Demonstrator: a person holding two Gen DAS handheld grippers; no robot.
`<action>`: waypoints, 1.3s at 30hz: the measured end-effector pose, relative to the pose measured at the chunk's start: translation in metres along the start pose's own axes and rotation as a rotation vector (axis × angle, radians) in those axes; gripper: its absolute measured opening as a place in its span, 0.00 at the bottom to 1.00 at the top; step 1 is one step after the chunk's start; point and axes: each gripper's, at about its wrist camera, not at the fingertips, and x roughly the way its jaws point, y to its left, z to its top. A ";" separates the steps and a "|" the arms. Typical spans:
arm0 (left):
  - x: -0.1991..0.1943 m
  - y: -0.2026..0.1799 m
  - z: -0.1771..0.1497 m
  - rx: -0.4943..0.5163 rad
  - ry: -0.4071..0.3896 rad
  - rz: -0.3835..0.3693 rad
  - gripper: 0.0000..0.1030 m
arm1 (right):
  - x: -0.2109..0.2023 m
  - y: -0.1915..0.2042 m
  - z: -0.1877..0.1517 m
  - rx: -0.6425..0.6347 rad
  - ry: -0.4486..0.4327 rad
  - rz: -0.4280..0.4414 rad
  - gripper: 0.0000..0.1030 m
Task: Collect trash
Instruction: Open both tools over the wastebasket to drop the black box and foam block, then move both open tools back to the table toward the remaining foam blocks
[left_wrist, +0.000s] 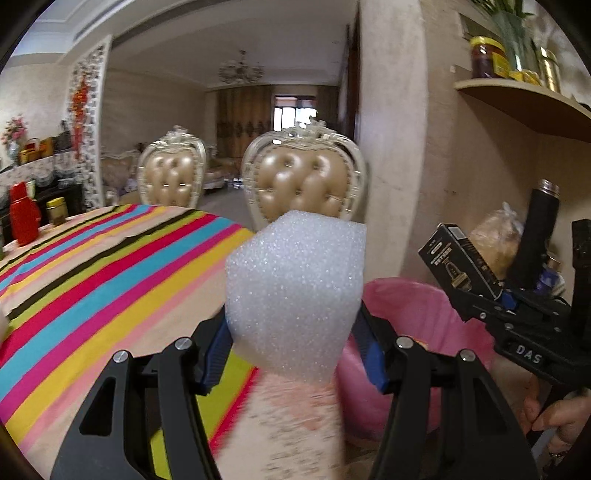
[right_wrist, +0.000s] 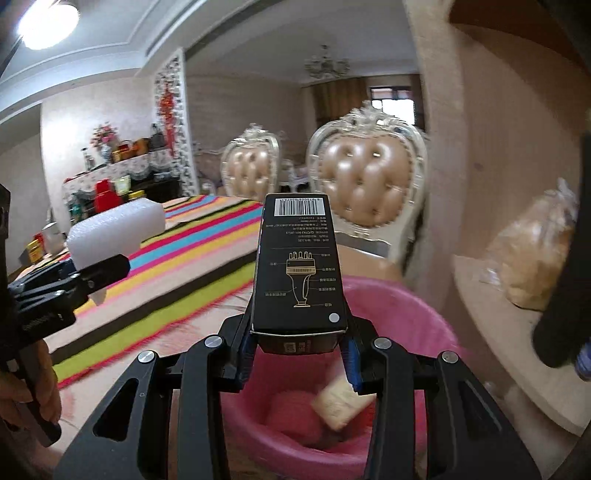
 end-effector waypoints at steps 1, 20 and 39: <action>0.007 -0.007 0.001 0.008 0.010 -0.021 0.56 | 0.000 -0.007 -0.001 0.009 0.004 -0.015 0.37; 0.103 -0.073 -0.004 0.028 0.163 -0.194 0.80 | 0.032 -0.066 -0.009 0.070 0.087 -0.100 0.49; 0.007 0.096 -0.015 -0.026 0.098 0.160 0.95 | 0.043 0.050 0.019 -0.065 0.072 0.085 0.68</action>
